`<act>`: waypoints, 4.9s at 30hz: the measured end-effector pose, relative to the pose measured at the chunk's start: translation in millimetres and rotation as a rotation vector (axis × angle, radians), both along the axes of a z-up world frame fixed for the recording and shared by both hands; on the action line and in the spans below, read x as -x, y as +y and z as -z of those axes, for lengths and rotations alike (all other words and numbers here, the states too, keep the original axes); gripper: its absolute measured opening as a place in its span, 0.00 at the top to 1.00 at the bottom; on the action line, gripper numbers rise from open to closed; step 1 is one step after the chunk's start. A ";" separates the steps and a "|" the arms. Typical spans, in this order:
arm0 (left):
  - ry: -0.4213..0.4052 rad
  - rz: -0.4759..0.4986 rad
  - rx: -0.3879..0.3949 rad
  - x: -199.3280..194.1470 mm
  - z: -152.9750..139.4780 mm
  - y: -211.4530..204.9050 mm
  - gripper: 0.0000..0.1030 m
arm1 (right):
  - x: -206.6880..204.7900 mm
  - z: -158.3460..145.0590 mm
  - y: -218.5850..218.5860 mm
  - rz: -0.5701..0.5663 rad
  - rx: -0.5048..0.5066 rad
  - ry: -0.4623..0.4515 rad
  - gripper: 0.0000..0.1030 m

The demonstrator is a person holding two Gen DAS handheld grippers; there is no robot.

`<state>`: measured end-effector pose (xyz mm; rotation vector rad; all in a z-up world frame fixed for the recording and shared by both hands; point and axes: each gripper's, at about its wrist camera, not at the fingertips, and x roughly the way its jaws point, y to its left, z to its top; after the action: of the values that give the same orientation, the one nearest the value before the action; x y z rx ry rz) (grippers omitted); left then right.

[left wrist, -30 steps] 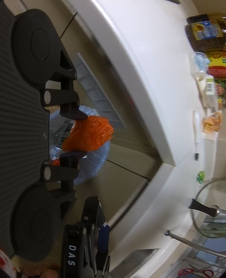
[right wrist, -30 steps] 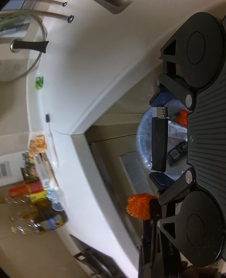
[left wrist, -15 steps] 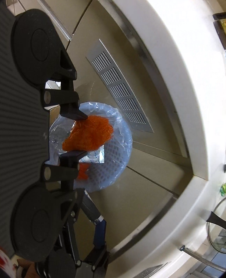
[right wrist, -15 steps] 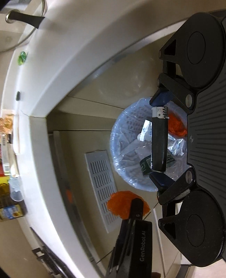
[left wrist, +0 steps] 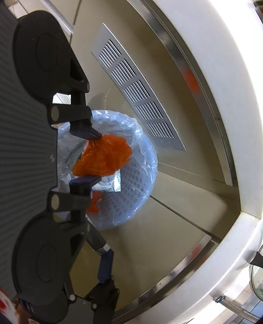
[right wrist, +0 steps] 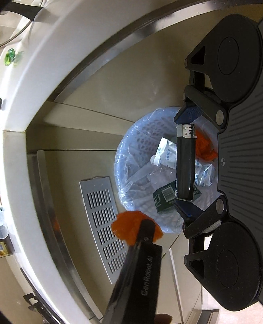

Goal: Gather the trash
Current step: 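Open the left gripper to drop the orange mesh bag into the wastebasket, then open the right gripper to drop the black lighter into the wastebasket, then raise both open grippers back over the counter, then grasp the white toothbrush with the left gripper while the right gripper grasps the green plastic bag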

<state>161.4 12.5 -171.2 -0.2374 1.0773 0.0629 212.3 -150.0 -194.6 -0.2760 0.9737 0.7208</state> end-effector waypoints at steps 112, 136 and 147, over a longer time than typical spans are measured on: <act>-0.409 -0.006 -0.168 -39.9 -174.7 49.3 0.33 | -74.1 -191.9 -50.7 0.214 -0.286 -0.349 0.18; -0.302 0.467 -0.371 -242.7 -146.6 30.9 0.52 | -227.0 -172.3 -68.0 0.303 -0.320 -0.281 0.19; -0.254 0.623 -0.263 -275.9 -134.1 46.5 0.69 | -247.4 -160.5 -58.6 0.371 -0.284 -0.246 0.19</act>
<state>437.4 59.0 -37.1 0.3252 0.8395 -0.3743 459.7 -208.7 -34.1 0.0658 0.6524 0.4624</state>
